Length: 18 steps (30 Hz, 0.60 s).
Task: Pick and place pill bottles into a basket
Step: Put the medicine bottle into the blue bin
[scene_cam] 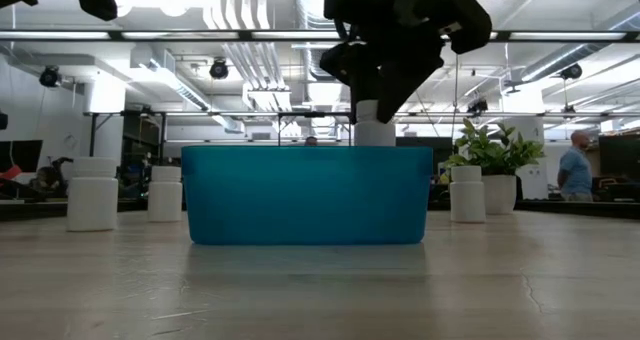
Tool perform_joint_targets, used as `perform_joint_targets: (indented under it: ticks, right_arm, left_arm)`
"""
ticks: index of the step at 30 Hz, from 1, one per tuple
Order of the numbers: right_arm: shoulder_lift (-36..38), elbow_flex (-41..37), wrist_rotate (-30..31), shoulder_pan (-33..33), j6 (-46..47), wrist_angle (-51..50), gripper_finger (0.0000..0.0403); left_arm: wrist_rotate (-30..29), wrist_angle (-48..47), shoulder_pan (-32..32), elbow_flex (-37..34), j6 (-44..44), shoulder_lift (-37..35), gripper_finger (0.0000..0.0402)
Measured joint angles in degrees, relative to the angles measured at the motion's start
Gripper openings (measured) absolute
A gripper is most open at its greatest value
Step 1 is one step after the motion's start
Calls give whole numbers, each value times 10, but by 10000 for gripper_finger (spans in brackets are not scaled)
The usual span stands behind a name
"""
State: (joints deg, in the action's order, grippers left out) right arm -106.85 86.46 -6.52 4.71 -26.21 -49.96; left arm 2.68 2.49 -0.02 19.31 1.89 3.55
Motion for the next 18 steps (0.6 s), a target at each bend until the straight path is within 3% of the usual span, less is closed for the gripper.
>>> perform_joint_targets:
  ticks: [18]
  right_arm:
    - [0,-54,1,-2,-12,50,155]
  left_arm:
    - [0,0,0,0,0,0,0]
